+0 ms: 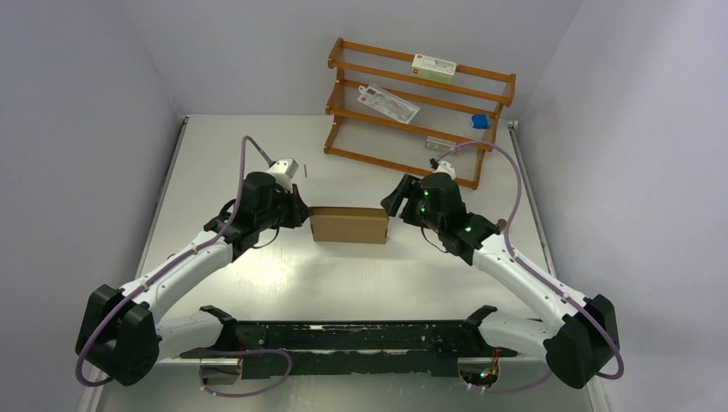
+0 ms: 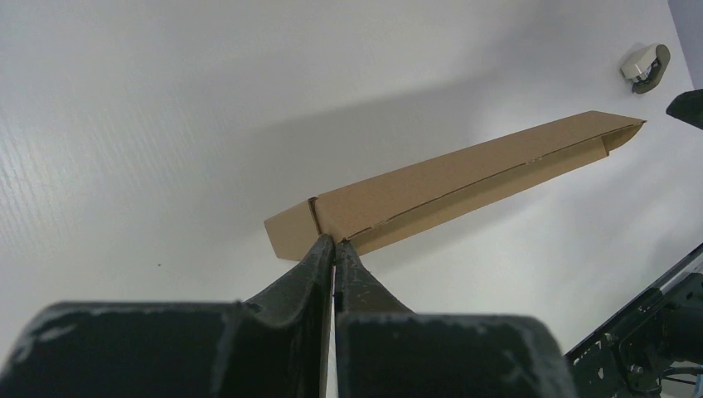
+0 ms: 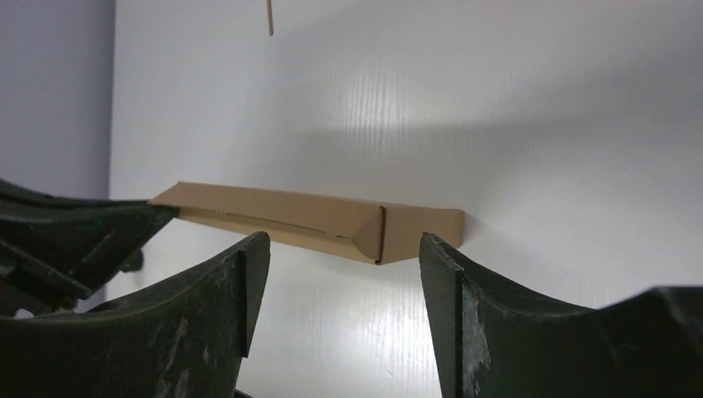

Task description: Fold the paper box

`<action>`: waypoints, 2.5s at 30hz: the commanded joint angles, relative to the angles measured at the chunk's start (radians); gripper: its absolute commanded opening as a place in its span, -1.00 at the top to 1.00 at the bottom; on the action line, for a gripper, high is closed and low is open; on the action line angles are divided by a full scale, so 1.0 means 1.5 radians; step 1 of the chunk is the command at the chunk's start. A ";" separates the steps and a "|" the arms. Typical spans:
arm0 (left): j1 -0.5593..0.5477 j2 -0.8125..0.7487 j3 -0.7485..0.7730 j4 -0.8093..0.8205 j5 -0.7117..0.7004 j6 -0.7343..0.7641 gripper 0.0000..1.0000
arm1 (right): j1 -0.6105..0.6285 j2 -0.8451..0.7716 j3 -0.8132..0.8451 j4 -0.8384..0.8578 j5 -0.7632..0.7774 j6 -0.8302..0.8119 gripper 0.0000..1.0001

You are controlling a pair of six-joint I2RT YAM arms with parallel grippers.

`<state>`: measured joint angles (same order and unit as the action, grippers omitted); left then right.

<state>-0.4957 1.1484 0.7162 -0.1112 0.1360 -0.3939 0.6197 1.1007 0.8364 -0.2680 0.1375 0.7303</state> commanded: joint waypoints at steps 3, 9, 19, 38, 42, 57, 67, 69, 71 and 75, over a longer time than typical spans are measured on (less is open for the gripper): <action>-0.008 0.010 -0.027 -0.057 0.015 0.002 0.87 | -0.095 -0.016 -0.067 0.092 -0.139 0.124 -0.39; -0.008 0.010 -0.030 -0.051 0.023 0.005 0.86 | -0.140 0.004 -0.114 0.164 -0.236 0.169 -0.29; -0.008 0.013 -0.037 -0.039 0.027 0.010 0.85 | -0.158 0.038 -0.182 0.250 -0.322 0.204 -0.17; -0.007 -0.041 -0.054 -0.005 0.040 -0.057 -0.19 | -0.159 0.039 -0.284 0.366 -0.340 0.202 0.25; 0.008 -0.079 -0.050 0.000 0.036 -0.104 -0.50 | -0.159 0.042 -0.285 0.369 -0.339 0.193 0.25; 0.132 -0.064 -0.089 0.172 0.132 -0.368 -0.72 | -0.158 0.033 -0.277 0.357 -0.334 0.162 0.25; 0.132 -0.020 -0.105 0.194 0.133 -0.392 -0.48 | -0.158 0.028 -0.283 0.364 -0.331 0.163 0.26; 0.132 -0.016 -0.122 0.210 0.131 -0.401 -0.41 | -0.158 0.027 -0.284 0.367 -0.331 0.162 0.26; 0.132 -0.007 -0.134 0.233 0.139 -0.411 -0.34 | -0.158 0.028 -0.284 0.367 -0.331 0.163 0.26; 0.131 0.015 -0.145 0.257 0.152 -0.419 -0.25 | -0.157 0.032 -0.288 0.373 -0.334 0.165 0.26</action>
<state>-0.3027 1.1427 0.5163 0.1944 0.3233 -0.9951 0.3798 1.1408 0.4412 0.3485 -0.3779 1.0061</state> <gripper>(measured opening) 0.645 0.376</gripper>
